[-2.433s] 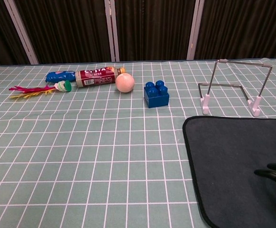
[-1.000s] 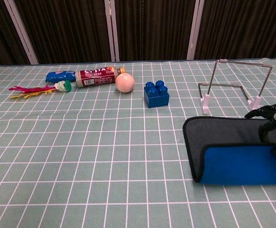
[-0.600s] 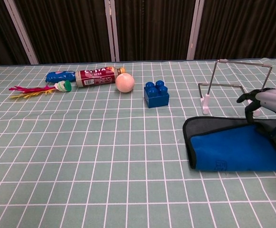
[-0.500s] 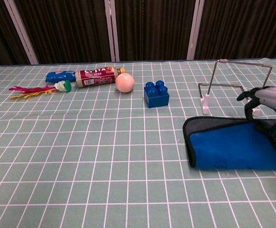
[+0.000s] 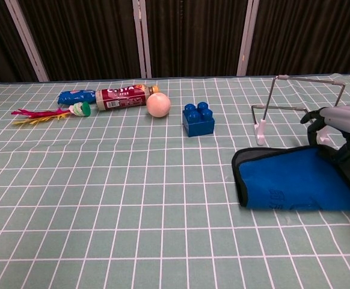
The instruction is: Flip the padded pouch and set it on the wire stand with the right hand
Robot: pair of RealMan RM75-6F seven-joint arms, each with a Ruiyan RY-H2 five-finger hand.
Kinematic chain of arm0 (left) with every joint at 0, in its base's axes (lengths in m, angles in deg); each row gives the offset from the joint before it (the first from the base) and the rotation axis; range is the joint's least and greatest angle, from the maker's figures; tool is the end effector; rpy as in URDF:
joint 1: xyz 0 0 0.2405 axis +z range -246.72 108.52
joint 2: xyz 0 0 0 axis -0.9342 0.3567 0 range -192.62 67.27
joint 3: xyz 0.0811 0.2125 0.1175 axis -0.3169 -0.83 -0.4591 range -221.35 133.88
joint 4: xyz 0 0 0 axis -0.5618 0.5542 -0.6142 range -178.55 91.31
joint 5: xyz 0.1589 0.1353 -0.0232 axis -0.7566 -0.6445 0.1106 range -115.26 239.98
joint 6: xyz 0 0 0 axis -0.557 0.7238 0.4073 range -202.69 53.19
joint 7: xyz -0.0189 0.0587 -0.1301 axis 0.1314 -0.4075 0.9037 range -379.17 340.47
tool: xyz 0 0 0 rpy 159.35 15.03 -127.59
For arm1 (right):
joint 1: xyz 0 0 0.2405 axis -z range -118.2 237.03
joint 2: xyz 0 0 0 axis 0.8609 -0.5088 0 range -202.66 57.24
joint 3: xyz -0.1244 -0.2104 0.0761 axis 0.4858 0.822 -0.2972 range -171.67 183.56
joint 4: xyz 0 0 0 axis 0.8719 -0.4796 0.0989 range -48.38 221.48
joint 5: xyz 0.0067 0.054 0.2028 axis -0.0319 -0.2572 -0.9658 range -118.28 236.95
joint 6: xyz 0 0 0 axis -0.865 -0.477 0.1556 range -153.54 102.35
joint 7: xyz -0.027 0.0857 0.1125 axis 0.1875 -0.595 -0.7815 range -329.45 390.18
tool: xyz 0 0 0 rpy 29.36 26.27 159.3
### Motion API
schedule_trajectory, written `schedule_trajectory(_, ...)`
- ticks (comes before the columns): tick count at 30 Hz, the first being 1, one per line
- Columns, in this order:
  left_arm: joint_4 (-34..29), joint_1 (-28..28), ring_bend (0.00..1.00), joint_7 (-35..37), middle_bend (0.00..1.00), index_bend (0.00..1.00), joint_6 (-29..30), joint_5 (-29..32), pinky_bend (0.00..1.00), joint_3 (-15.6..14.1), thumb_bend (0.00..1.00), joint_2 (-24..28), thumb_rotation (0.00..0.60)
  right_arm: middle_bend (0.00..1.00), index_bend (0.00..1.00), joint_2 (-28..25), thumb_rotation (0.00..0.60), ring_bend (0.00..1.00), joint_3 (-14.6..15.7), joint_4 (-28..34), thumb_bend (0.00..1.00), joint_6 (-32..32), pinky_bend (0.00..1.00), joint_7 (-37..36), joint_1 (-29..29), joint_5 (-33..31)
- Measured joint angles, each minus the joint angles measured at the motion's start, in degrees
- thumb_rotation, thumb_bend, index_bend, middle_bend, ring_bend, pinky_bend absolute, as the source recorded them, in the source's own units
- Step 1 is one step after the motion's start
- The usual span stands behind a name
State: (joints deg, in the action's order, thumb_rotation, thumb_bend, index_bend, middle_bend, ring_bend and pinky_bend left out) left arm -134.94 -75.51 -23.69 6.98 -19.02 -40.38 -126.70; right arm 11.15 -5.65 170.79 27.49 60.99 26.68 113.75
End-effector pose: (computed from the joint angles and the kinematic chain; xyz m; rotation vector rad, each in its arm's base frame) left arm -0.3227 0.1914 0.1596 -1.3865 -0.8857 -0.7895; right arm -0.2375 -0.3306 0.0162 1.7068 -0.9978 0.6013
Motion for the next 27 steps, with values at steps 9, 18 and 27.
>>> schedule_trajectory(9, 0.3, -0.2, 0.00, -0.4, 0.00, 0.00, -0.5, 0.5, 0.00, 0.1, 0.00, -0.3, 0.600, 0.09, 0.63, 1.4, 0.600, 0.00, -0.5, -1.2, 0.42, 0.4, 0.00, 0.3, -2.2, -3.0)
schedule_trajectory(18, 0.6, -0.4, 0.00, -0.1, 0.00, 0.00, -0.9, 1.0, 0.00, 0.2, 0.00, -0.3, 0.600, 0.10, 0.63, 2.7, 0.600, 0.00, -0.9, -3.0, 0.42, 1.7, 0.00, 1.7, -4.0, -7.2)
schedule_trajectory(27, 0.5, -0.4, 0.00, 0.0, 0.00, 0.00, -0.8, 0.9, 0.00, 0.2, 0.00, -0.2, 0.600, 0.10, 0.63, 2.6, 0.600, 0.00, -0.1, -3.0, 0.42, 2.3, 0.00, 2.3, -4.8, -8.8)
